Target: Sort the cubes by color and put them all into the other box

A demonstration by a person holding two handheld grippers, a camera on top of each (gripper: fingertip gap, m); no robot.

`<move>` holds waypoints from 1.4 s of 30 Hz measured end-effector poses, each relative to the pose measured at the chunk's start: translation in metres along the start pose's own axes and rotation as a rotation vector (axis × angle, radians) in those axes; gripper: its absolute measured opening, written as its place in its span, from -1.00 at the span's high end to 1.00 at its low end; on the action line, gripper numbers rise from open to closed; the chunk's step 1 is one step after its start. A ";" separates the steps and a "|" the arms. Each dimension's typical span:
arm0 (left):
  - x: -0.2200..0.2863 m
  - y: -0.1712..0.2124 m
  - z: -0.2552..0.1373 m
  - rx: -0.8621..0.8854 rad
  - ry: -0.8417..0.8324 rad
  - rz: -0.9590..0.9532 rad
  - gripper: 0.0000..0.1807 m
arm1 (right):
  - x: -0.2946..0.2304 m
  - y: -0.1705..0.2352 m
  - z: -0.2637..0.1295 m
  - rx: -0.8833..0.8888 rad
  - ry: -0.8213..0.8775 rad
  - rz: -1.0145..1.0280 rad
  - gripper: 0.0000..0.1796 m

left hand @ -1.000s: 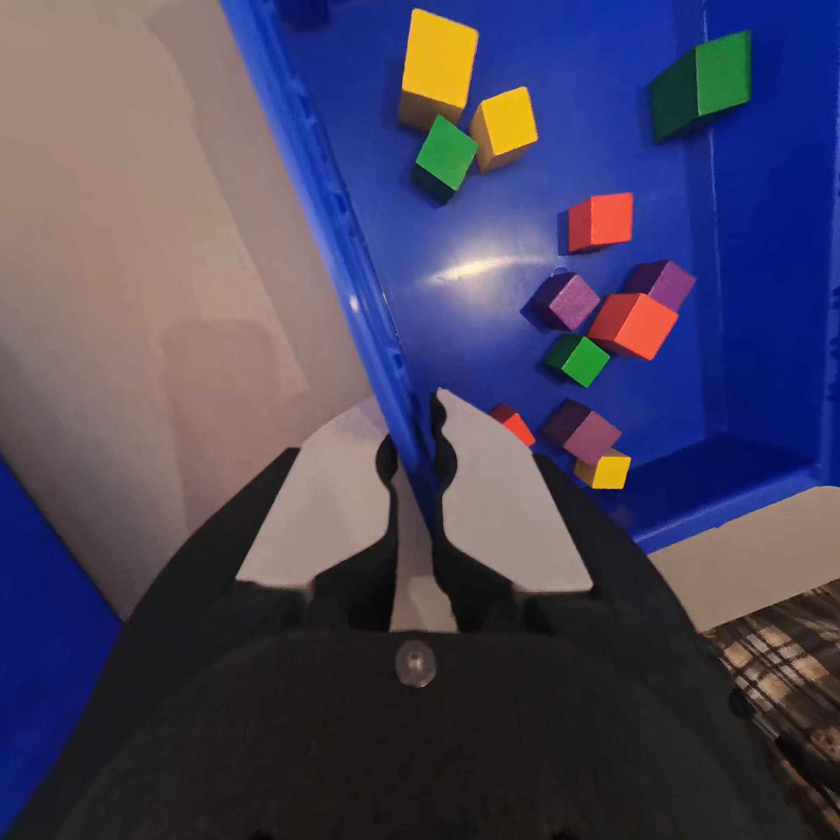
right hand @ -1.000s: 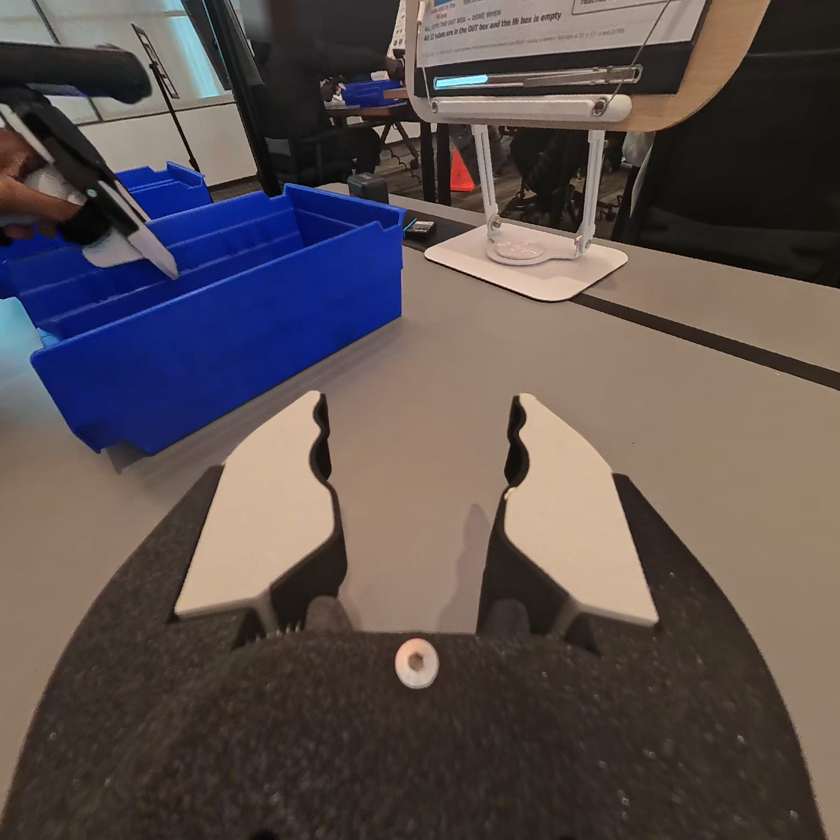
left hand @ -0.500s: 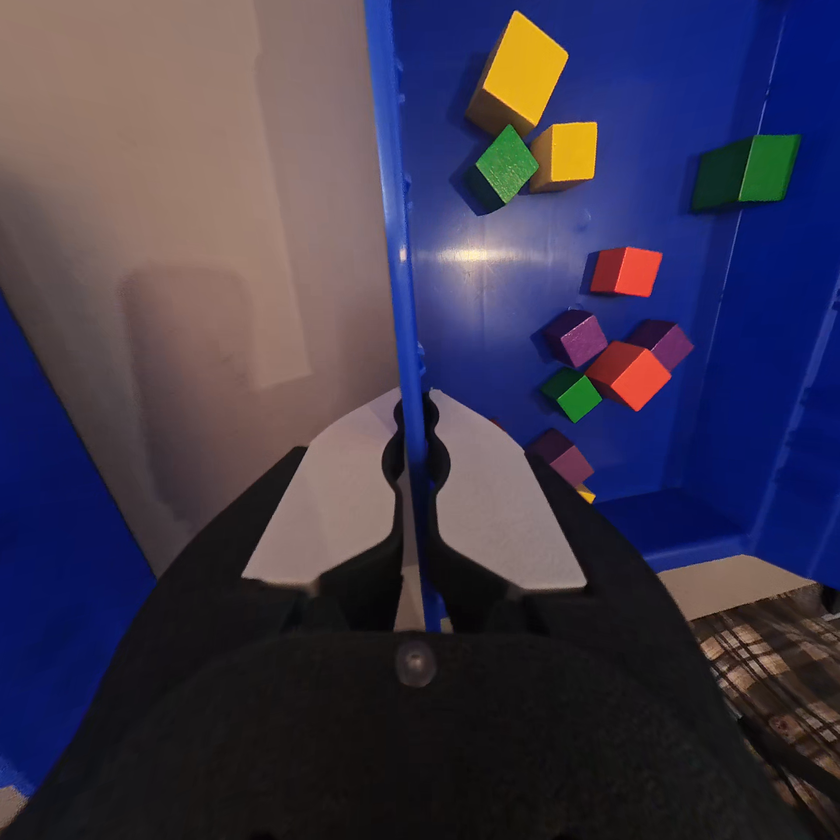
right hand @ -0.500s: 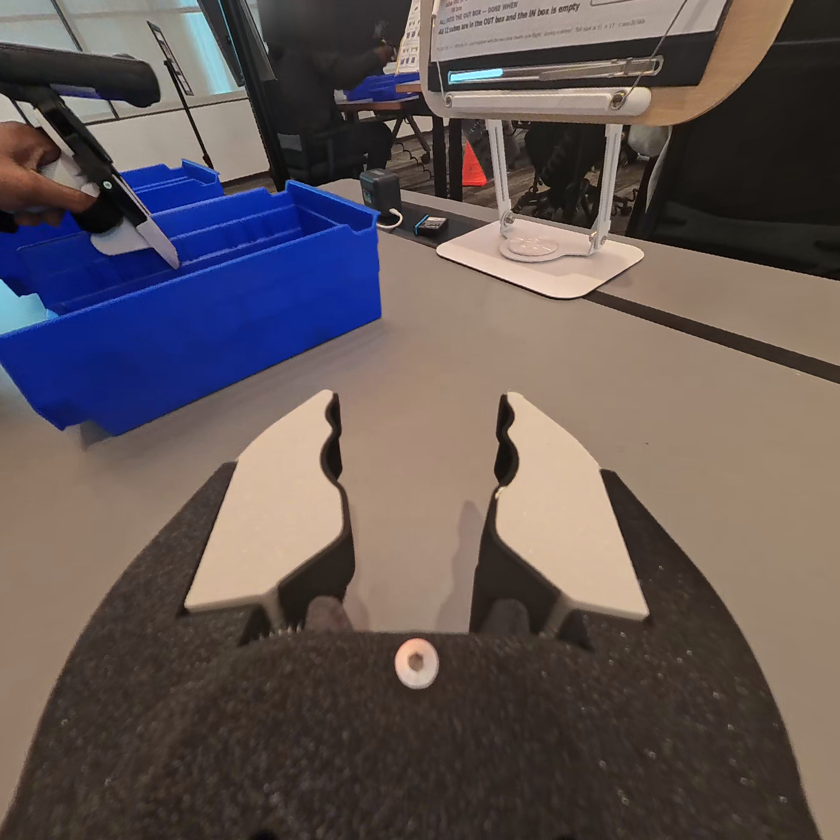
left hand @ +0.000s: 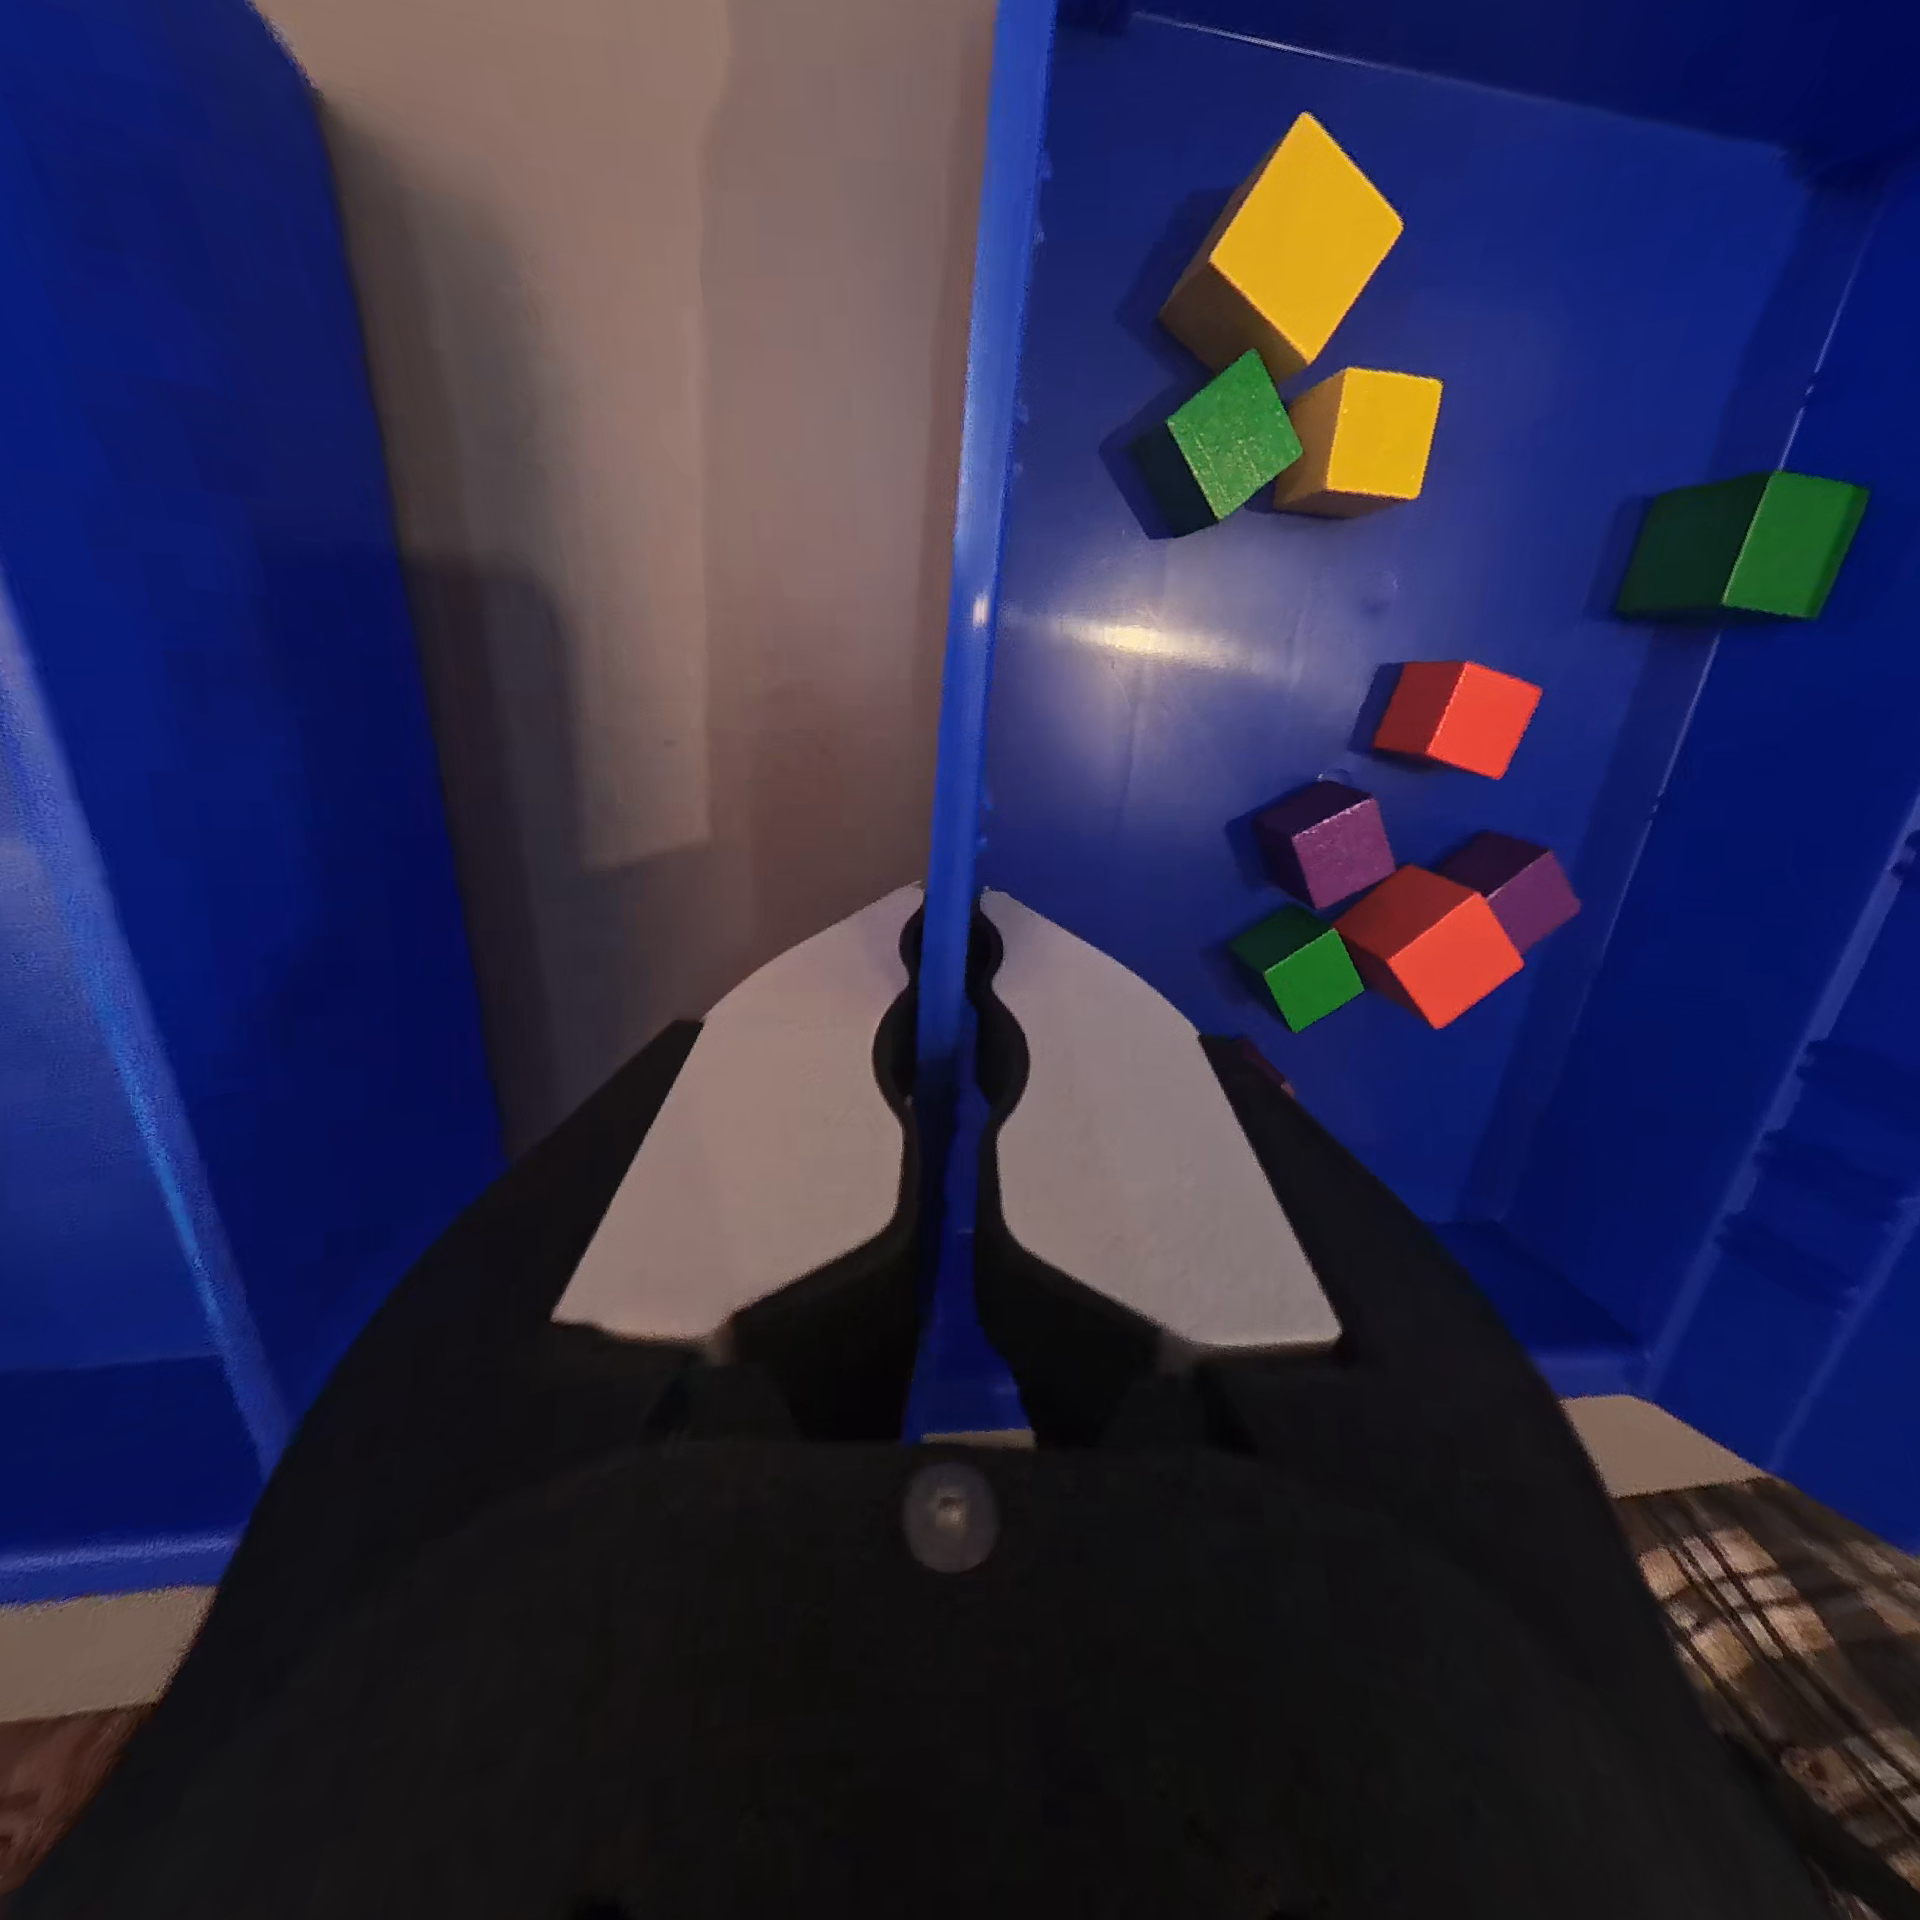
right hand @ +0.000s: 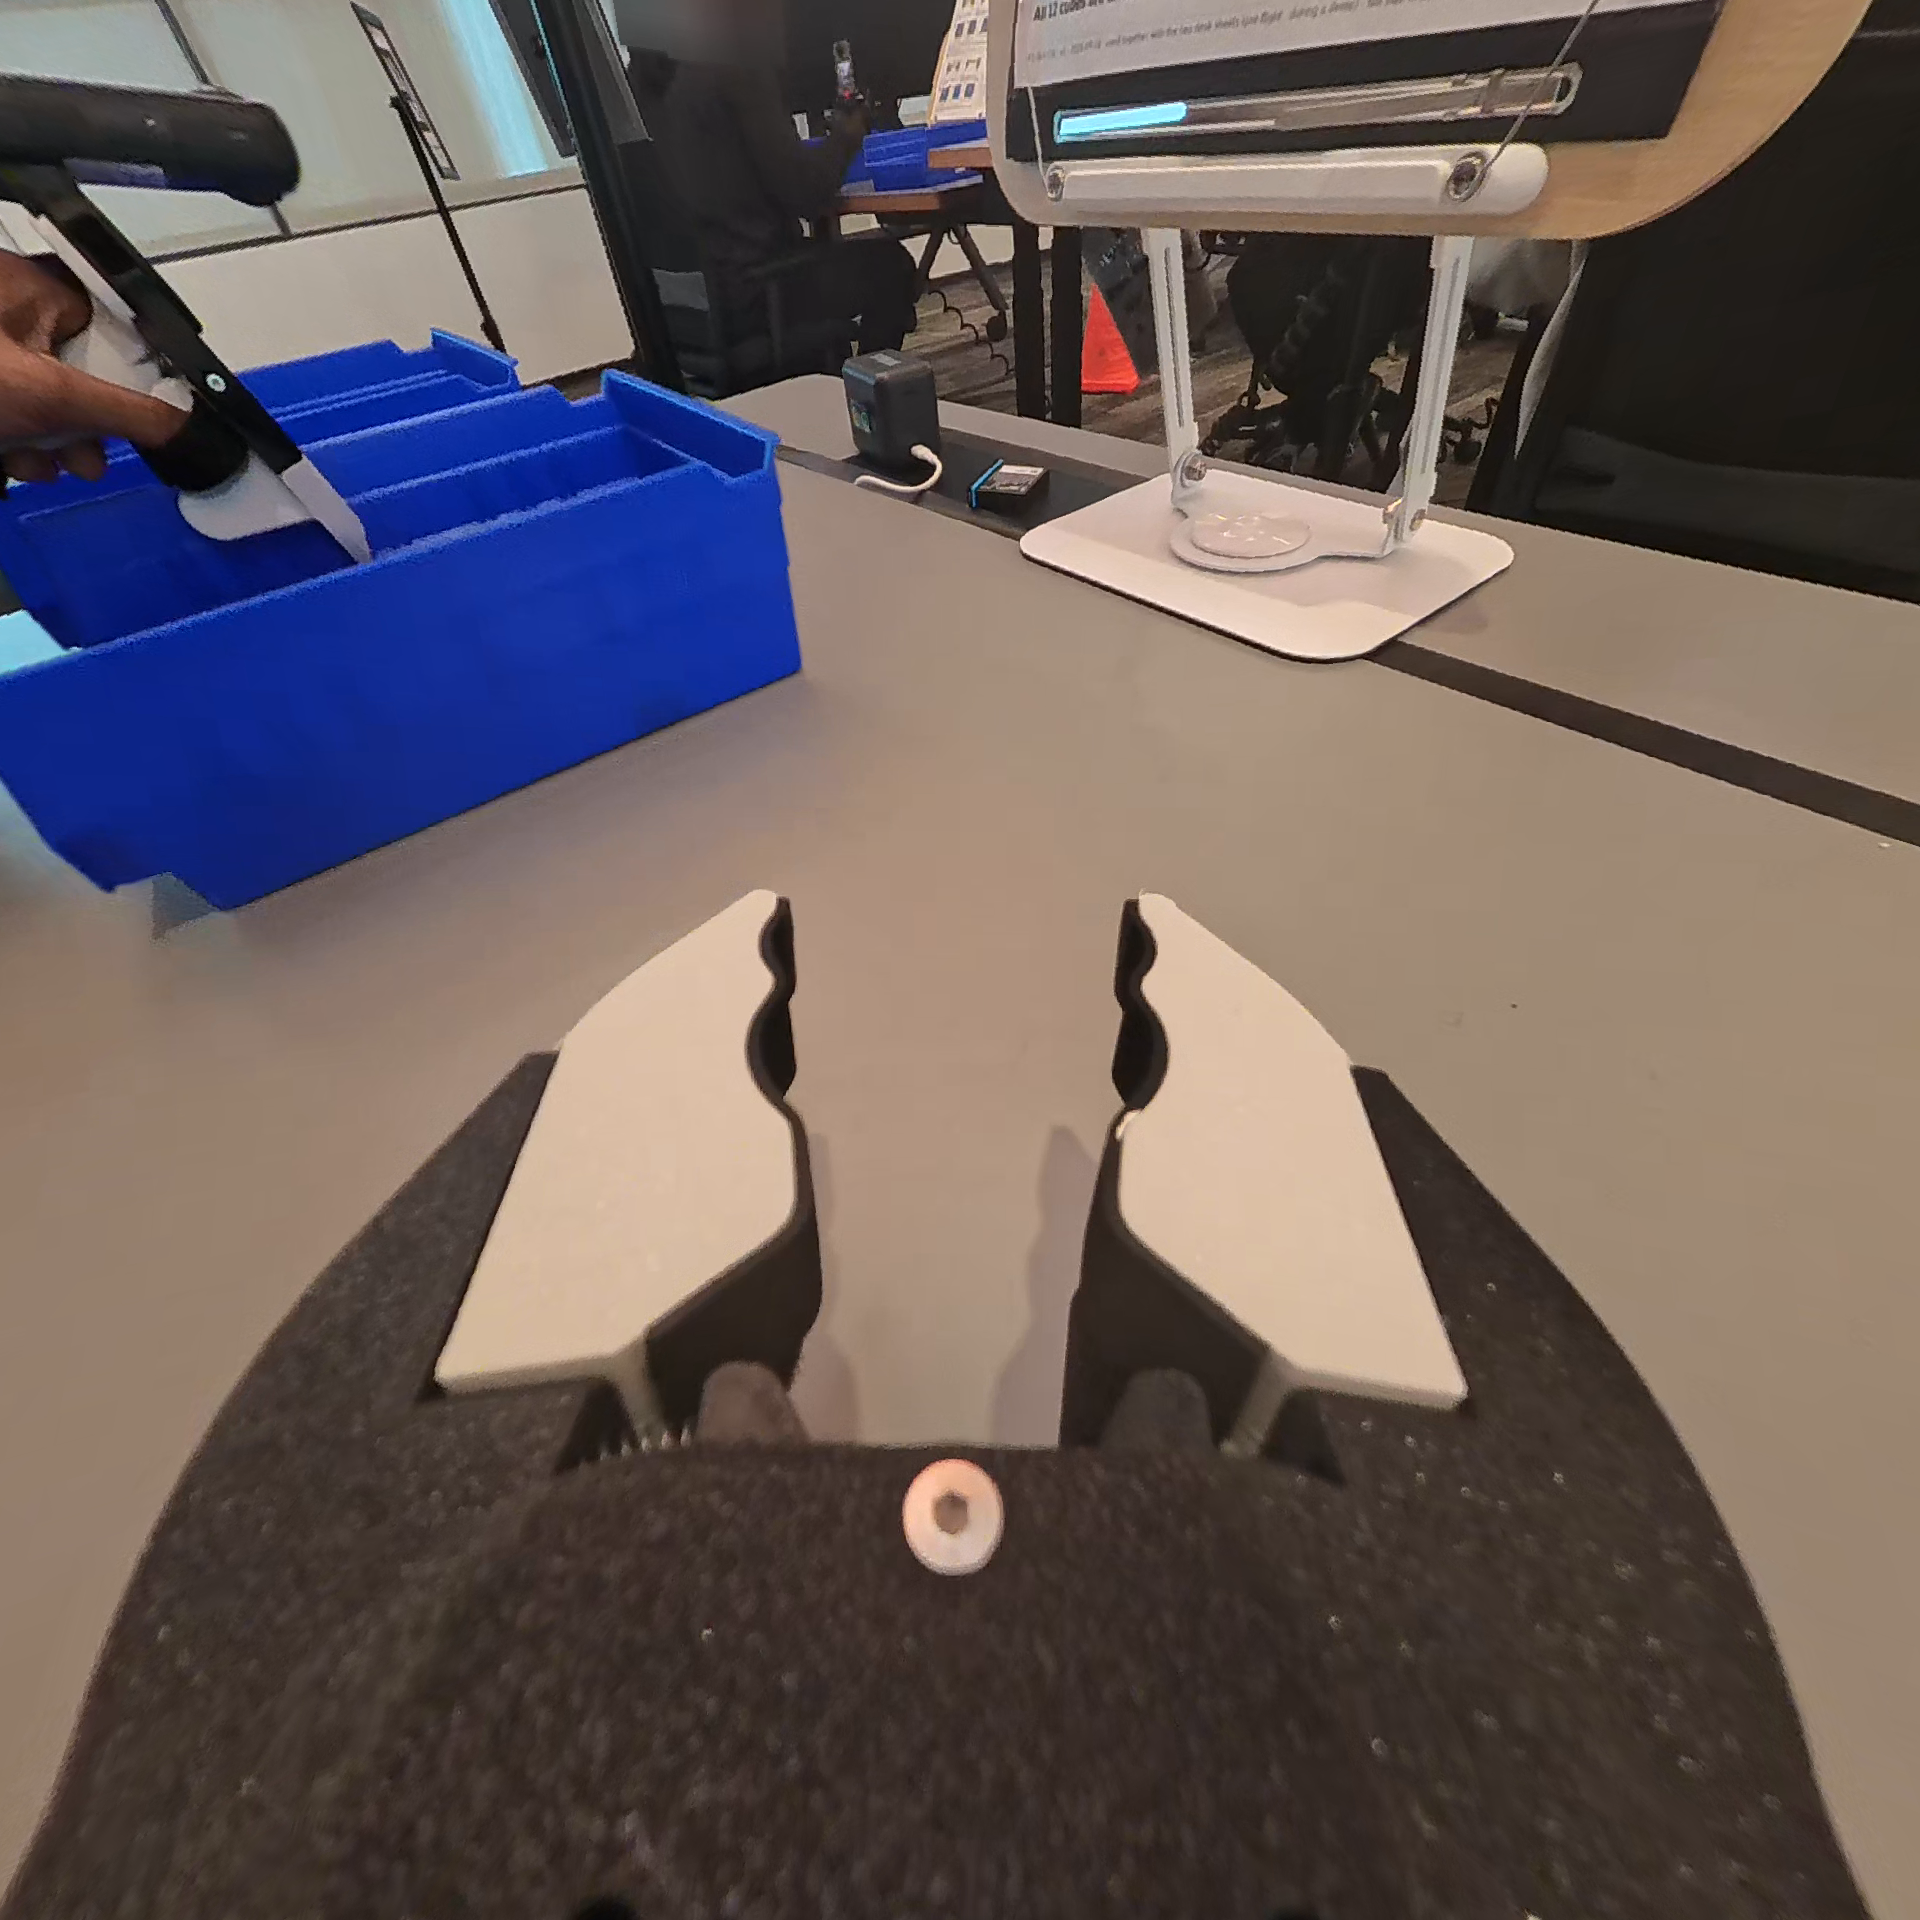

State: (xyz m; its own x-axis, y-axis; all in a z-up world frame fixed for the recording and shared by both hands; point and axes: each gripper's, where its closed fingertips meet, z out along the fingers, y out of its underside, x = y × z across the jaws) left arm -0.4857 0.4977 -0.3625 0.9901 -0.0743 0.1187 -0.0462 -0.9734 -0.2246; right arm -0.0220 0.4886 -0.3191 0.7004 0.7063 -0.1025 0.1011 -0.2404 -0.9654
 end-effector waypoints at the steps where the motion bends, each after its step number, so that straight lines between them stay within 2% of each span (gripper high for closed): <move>1: -0.004 0.001 -0.001 0.004 -0.013 -0.005 0.95 | 0.000 0.000 0.000 0.000 -0.001 0.000 0.34; 17: -0.037 0.014 -0.008 0.029 -0.049 -0.068 0.95 | -0.002 0.004 0.002 -0.017 -0.024 0.019 0.40; 23: -0.039 0.013 -0.009 0.075 -0.061 -0.024 0.94 | -0.004 0.004 0.002 -0.019 -0.030 0.018 0.40; 30: -0.027 0.023 -0.026 0.164 0.010 0.013 0.54 | -0.007 0.005 0.003 -0.027 -0.042 0.012 0.38; 33: -0.025 0.043 -0.035 0.221 0.020 0.021 0.48 | -0.007 0.004 0.003 -0.024 -0.043 0.010 0.38; 38: -0.030 0.078 -0.039 0.245 -0.003 0.014 0.57 | -0.009 0.005 0.004 -0.031 -0.049 0.011 0.38; 42: -0.040 0.084 -0.035 0.217 -0.043 0.031 0.91 | -0.011 0.006 0.006 -0.038 -0.049 0.001 0.39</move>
State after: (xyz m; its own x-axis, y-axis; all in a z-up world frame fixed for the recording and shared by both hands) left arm -0.5336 0.4116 -0.3518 0.9936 -0.0895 0.0687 -0.0514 -0.9010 -0.4308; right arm -0.0333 0.4833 -0.3253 0.6649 0.7378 -0.1164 0.1278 -0.2659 -0.9555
